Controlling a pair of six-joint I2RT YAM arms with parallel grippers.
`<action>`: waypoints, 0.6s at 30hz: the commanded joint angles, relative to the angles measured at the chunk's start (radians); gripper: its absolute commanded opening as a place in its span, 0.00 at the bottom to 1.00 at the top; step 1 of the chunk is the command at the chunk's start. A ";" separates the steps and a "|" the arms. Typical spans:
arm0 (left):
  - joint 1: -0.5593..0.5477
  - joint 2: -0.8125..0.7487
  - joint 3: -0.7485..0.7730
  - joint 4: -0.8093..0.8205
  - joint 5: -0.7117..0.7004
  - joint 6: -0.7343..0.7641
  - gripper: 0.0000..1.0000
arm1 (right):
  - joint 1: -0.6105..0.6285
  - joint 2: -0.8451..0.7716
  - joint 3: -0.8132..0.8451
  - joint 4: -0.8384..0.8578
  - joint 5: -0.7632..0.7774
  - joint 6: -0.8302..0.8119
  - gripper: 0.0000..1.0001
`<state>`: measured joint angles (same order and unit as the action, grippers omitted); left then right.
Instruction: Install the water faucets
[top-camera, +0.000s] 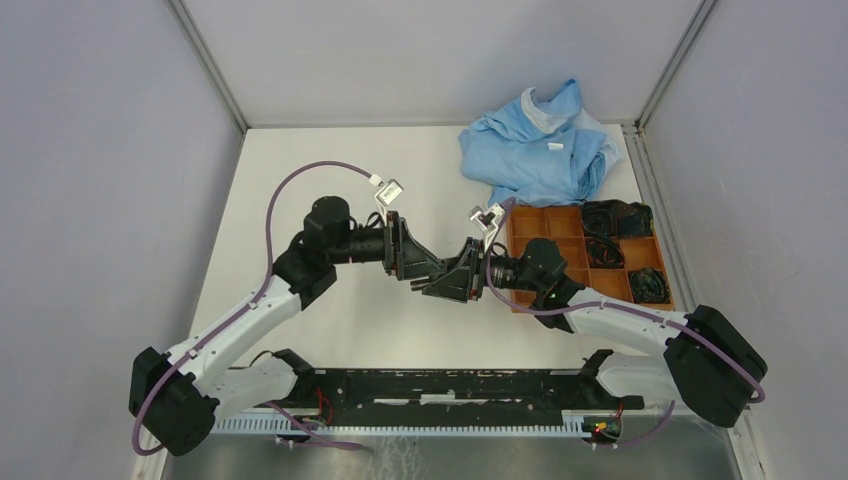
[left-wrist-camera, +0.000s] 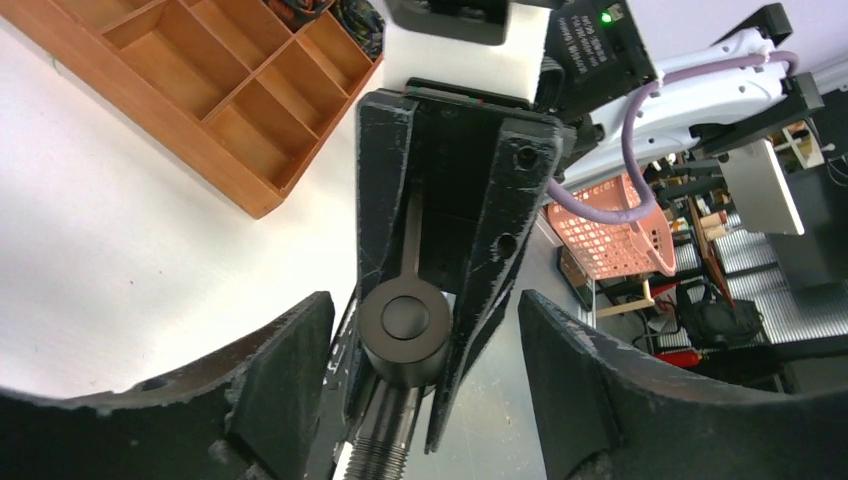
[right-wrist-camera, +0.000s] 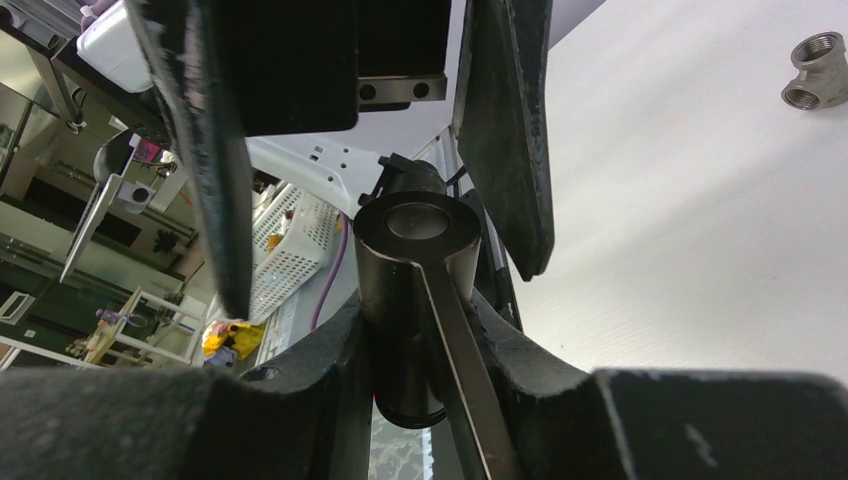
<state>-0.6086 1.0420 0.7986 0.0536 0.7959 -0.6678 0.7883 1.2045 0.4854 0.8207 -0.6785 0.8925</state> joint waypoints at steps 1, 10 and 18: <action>-0.003 -0.009 -0.024 0.009 -0.018 0.004 0.71 | 0.003 -0.019 0.049 0.090 -0.004 0.002 0.00; -0.005 0.000 -0.048 0.075 0.037 -0.046 0.39 | 0.004 -0.012 0.046 0.111 -0.004 0.019 0.00; -0.005 -0.029 -0.067 0.165 0.038 -0.081 0.02 | 0.003 -0.001 0.021 0.146 -0.033 0.026 0.14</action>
<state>-0.6083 1.0405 0.7391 0.1253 0.7982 -0.7090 0.7879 1.2053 0.4858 0.8307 -0.6804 0.9031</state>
